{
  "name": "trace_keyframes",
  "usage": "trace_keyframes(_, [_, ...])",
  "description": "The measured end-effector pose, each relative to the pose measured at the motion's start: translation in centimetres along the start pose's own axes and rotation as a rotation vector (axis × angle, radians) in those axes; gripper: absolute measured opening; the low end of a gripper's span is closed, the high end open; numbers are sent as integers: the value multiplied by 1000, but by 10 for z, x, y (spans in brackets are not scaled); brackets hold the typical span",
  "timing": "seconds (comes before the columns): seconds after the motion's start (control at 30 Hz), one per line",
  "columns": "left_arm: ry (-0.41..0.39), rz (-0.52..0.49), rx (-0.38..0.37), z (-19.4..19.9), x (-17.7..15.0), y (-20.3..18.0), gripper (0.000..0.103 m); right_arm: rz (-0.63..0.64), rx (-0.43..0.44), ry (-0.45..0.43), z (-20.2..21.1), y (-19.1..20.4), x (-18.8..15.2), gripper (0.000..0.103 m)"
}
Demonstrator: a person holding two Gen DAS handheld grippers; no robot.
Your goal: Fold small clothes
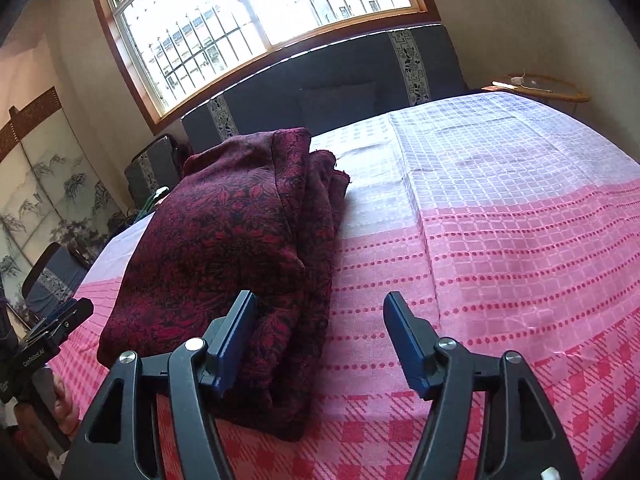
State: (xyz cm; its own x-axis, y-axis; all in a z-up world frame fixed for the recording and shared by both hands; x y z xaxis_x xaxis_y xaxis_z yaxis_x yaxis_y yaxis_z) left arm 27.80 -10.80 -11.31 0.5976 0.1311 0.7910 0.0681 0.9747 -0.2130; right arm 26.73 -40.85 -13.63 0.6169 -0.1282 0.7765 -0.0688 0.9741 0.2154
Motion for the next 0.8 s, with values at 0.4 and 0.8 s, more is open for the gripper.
trace_keyframes(0.4, [51, -61, -32, -28, 8, -16, 97, -48, 63, -9, -2, -5, -1, 68])
trace_keyframes(0.8, [302, 44, -325, -83, 33, -12, 97, -163, 251, 130, -40, -18, 17, 70])
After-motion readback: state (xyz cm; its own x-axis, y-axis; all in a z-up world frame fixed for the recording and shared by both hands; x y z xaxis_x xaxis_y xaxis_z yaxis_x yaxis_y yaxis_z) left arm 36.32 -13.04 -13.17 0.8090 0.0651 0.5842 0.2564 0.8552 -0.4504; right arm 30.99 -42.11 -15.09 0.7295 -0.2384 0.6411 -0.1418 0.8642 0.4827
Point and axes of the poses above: each gripper's, at about its wrist camera, not at the fingertips, and z roughly against the way its jaws point, y to its left, x to its top, the point moved 3 cm from there along -z, roughly the way its jaws point, and after that the axes turned 12 degrees about z, right-handed, at the moved point
